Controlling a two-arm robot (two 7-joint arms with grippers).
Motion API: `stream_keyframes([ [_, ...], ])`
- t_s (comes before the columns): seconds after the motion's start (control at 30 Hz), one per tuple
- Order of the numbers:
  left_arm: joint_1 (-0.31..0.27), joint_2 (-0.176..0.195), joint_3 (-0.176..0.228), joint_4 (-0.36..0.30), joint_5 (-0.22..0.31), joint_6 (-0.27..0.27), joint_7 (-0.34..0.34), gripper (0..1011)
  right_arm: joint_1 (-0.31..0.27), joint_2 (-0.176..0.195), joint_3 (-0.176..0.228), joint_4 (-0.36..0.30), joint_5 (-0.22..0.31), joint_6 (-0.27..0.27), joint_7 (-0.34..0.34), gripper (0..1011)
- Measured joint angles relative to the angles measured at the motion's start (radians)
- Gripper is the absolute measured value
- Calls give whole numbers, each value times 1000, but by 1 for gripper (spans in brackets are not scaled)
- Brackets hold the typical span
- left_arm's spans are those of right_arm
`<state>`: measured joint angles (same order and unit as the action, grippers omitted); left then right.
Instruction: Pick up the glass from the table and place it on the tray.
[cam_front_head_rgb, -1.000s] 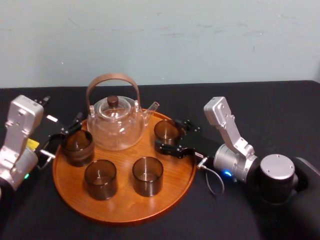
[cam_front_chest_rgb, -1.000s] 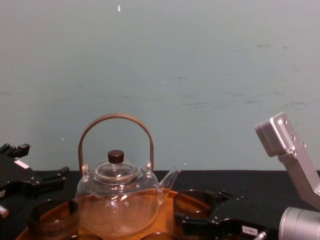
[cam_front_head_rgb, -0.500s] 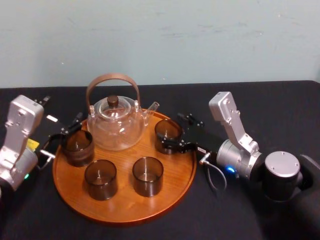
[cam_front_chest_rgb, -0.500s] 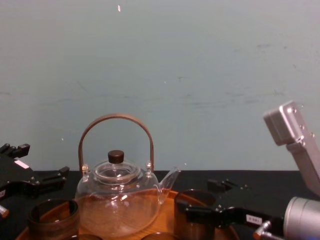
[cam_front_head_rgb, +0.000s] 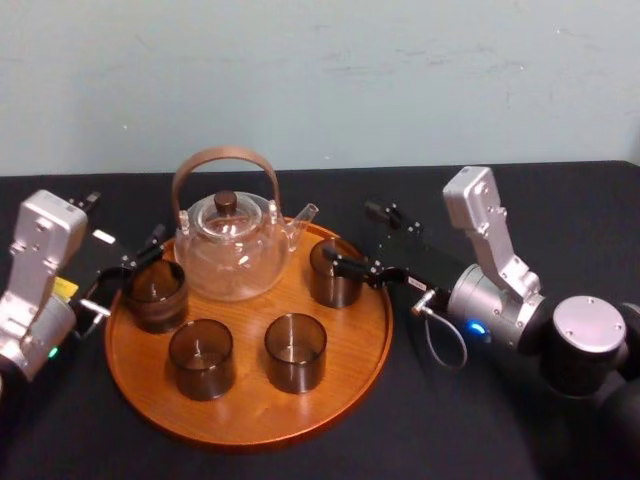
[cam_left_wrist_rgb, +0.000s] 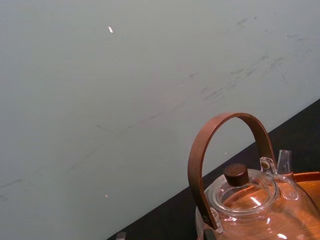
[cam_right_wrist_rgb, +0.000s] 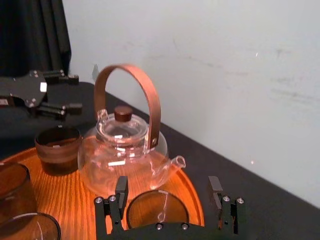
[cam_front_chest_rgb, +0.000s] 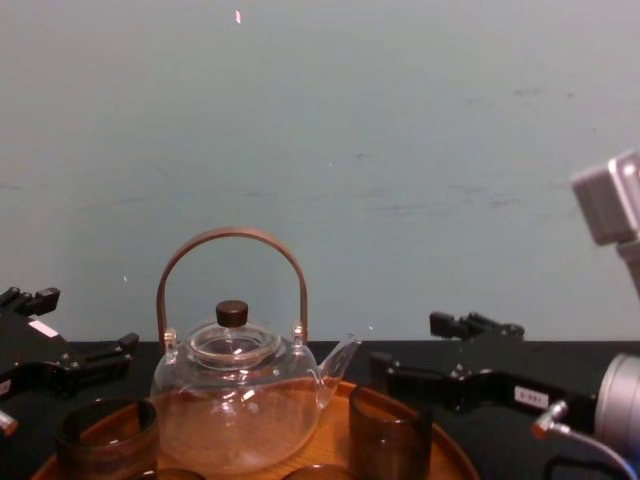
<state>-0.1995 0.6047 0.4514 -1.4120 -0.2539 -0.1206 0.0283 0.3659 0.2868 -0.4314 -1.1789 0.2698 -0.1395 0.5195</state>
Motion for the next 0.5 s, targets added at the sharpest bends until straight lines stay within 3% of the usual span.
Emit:
stream_keyframes([
  [0.5,0,0,0,0,0,0,0,1001,-75,55,37,-148,18,-14,-30,1003],
])
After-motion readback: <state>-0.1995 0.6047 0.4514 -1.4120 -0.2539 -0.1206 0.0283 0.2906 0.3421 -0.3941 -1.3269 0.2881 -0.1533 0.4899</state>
